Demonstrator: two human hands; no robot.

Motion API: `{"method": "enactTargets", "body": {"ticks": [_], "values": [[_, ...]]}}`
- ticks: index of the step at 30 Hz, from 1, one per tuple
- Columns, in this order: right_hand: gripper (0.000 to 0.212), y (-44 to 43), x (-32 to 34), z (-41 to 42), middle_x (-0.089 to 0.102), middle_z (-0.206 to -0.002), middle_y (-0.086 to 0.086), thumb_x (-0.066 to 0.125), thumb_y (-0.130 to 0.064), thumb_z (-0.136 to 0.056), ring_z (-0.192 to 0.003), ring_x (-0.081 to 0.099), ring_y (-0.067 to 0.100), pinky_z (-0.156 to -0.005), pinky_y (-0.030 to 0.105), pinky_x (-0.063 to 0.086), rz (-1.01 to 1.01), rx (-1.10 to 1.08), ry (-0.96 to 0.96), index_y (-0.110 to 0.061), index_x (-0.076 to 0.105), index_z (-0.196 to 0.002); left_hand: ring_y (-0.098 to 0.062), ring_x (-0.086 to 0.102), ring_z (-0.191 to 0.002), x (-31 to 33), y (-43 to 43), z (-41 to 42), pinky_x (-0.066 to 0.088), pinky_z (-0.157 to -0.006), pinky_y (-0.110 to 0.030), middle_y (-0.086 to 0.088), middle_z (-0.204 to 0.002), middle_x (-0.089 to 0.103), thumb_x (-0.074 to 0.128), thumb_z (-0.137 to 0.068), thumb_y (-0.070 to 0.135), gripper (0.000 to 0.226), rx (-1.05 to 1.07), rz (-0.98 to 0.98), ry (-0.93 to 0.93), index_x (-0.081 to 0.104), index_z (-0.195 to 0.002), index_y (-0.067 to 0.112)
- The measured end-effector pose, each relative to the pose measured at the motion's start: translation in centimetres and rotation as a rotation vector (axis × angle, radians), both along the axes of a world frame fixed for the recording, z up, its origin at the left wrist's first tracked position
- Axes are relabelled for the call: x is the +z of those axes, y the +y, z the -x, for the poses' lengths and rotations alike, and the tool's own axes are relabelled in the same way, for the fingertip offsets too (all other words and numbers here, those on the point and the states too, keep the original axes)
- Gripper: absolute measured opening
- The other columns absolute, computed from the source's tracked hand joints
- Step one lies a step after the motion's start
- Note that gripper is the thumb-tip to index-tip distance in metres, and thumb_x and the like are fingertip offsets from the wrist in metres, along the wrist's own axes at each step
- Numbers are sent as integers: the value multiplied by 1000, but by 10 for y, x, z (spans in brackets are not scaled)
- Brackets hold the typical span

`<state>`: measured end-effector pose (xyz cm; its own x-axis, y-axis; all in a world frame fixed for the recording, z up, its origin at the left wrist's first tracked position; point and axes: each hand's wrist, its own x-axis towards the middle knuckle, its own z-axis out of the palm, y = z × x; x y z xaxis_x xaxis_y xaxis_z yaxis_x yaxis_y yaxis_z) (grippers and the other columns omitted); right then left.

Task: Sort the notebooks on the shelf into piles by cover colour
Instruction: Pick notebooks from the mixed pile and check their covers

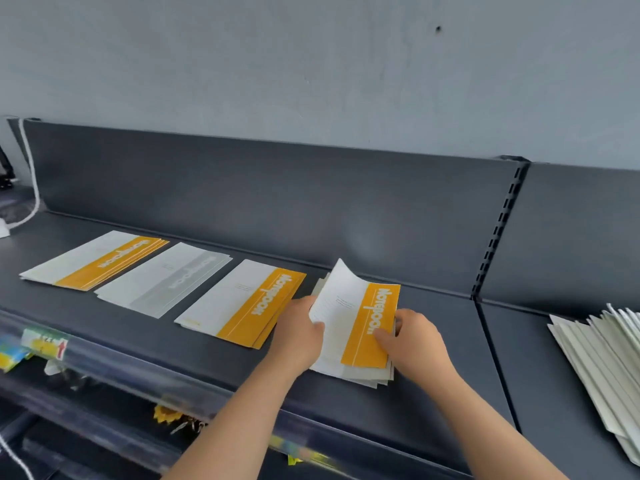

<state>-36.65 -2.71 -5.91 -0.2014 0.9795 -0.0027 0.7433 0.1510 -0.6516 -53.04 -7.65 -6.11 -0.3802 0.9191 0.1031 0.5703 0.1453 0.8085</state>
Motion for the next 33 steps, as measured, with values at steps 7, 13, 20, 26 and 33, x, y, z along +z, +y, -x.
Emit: {"method": "enactTargets", "body": {"ticks": [7,13,20,26,33], "values": [[34,6,1,7,54,-108,2,53,-46,-87,-97,55,23,-87,36,38,-20,-95,-256,-20,57,-108,-8,54,-100,-5,6,12,44,-57,-6,7,-121,55,48,-95,7,33,-6,-90,-32,47,-125,22],[54,-3,12,41,54,-129,-2,47,-48,-92,-121,47,23,-108,41,32,-42,-113,-96,-22,39,-139,1,61,-91,15,-1,52,47,-58,-9,14,-106,62,48,-93,5,29,17,-221,-296,50,-113,26],[43,-17,13,126,57,-92,-12,54,-36,-92,-96,57,15,-100,42,43,-97,-61,114,-24,46,-133,-10,56,-104,21,-14,137,45,-59,-11,12,-115,57,47,-96,11,31,53,-166,-183,49,-123,27],[24,-22,1,178,59,-89,-10,47,-40,-94,-93,58,16,-105,36,32,-135,-30,-72,-27,52,-113,-16,57,-102,-5,-14,189,57,-77,-32,6,-115,59,50,-92,12,29,60,-74,101,55,-118,25],[28,-25,-9,198,60,-105,-2,38,-43,-97,-103,54,19,-105,38,29,-141,-31,-368,-23,53,-108,-24,48,-110,-15,-16,203,47,-92,-34,-7,-121,51,52,-94,20,31,41,80,329,52,-125,15]]}}
